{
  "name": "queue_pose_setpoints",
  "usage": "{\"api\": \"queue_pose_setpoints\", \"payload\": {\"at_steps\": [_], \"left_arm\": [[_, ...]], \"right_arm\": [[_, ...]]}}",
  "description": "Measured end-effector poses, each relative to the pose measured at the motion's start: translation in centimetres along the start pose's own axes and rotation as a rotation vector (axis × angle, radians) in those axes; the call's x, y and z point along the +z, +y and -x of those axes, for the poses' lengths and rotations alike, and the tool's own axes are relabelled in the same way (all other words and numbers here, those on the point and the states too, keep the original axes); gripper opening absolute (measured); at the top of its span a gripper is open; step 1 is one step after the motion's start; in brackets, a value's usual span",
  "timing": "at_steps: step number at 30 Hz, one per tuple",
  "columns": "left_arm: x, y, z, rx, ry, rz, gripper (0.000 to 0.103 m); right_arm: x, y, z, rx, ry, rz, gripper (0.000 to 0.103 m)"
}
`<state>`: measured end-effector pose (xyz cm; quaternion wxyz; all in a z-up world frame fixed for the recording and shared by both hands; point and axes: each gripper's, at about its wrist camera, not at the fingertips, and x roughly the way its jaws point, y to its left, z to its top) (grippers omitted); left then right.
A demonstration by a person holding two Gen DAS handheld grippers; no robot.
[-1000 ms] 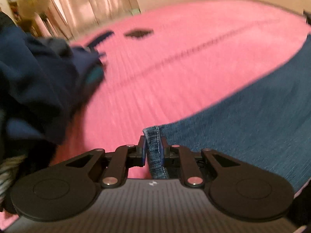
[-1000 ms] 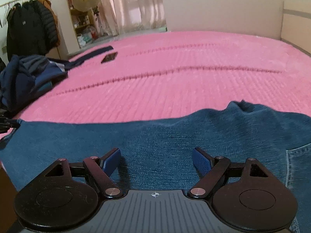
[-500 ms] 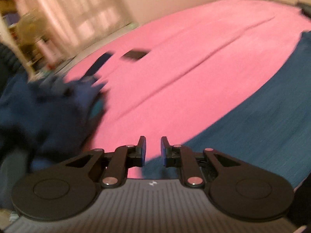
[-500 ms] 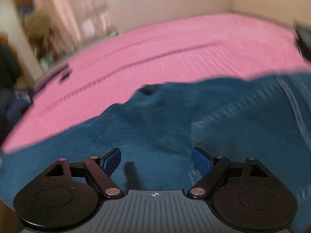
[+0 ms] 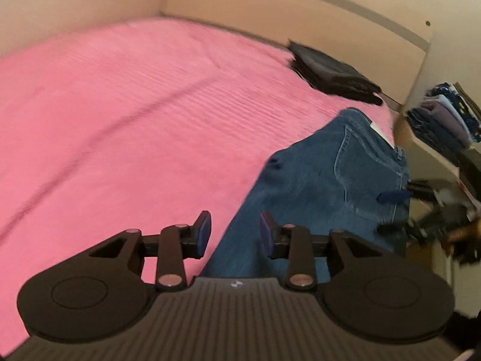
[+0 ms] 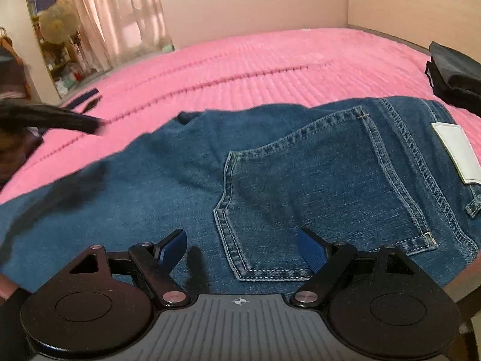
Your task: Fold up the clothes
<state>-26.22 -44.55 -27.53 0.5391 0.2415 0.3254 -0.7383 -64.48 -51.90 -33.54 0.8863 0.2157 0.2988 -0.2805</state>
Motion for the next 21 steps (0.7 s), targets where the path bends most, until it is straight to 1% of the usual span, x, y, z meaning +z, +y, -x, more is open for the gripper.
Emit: {"api": "queue_pose_setpoints", "payload": {"at_steps": [2, 3, 5, 6, 7, 9, 11, 12, 13, 17, 20, 21], "left_arm": [[1.7, 0.6, -3.3, -0.032, 0.039, 0.017, 0.028], [2.4, 0.9, -4.8, -0.063, 0.060, 0.036, 0.028], [3.0, 2.0, -7.3, -0.141, 0.134, 0.097, 0.029], [3.2, 2.5, -8.5, -0.174, 0.171, 0.132, 0.028], [3.2, 3.0, -9.2, -0.213, 0.182, 0.176, 0.027], [2.8, 2.6, -8.4, -0.291, 0.151, 0.201, 0.019], [2.4, 2.1, -7.4, -0.367, 0.114, 0.217, 0.014], [2.2, 1.9, -6.9, -0.405, 0.096, 0.224, 0.014], [1.9, 1.2, -6.4, -0.423, 0.088, 0.208, 0.014], [0.9, -2.3, -5.5, -0.400, 0.097, 0.071, 0.014], [1.4, -0.7, -5.2, -0.329, 0.069, 0.095, 0.016], [1.6, 0.0, -5.1, -0.304, 0.059, 0.107, 0.021]], "right_arm": [[0.1, -0.2, 0.3, -0.021, -0.017, 0.007, 0.084], [0.2, -0.5, 0.5, -0.038, -0.025, 0.012, 0.084], [0.5, -1.0, 0.7, -0.063, -0.038, 0.014, 0.086], [0.7, -1.3, 0.7, -0.068, -0.047, 0.009, 0.089], [0.8, -1.6, 0.7, -0.073, -0.056, 0.004, 0.091], [1.3, -2.0, 0.7, -0.080, -0.075, -0.003, 0.092], [1.8, -2.3, 0.7, -0.075, -0.099, 0.001, 0.092], [2.1, -2.4, 0.6, -0.072, -0.108, 0.002, 0.093], [2.3, -2.5, 0.4, -0.068, -0.112, 0.000, 0.093], [3.6, -2.7, -0.3, -0.047, -0.118, -0.010, 0.094], [5.2, -2.3, -0.8, -0.019, -0.122, 0.028, 0.095], [5.8, -2.2, -1.0, -0.010, -0.124, 0.041, 0.095]]}}
